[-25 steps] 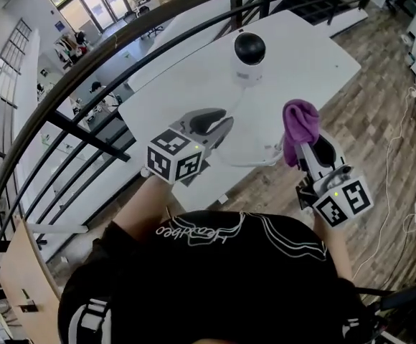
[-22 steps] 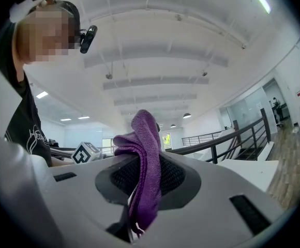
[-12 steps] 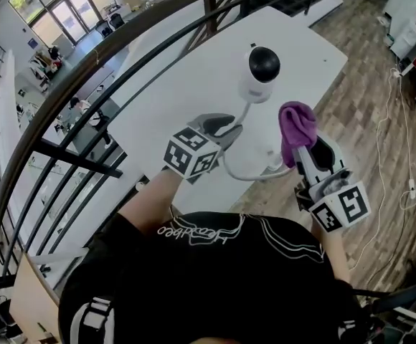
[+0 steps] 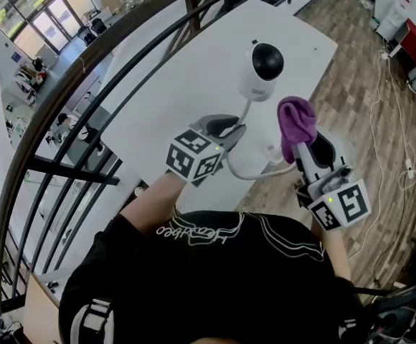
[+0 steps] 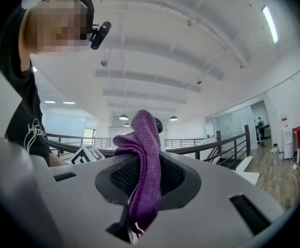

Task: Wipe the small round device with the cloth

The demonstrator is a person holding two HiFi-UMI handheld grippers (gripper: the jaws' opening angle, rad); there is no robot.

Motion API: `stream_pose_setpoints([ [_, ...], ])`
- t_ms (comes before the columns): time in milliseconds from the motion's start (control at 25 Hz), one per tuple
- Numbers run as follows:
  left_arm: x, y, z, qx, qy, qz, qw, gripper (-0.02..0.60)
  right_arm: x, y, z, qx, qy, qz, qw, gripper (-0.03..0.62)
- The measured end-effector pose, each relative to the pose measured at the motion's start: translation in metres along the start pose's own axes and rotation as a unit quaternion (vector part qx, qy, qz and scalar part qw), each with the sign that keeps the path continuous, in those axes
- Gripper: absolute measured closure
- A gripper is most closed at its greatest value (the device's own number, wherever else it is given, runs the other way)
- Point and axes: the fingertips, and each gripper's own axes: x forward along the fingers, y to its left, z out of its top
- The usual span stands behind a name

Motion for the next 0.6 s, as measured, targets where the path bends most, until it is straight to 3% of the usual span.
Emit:
stream_pose_setpoints([
  [400,-0.002,0.004,0.000,-0.009,-0.016,-0.034,0.9993,0.492,0.026,0.019,0.019,-0.087,-0.007,-0.055,0.995,0.528],
  [600,-0.005,0.004,0.000,-0.016,-0.025,-0.058,0.9979,0.492,0.039,0.032,0.047,-0.176,-0.013,-0.091,0.980,0.528],
])
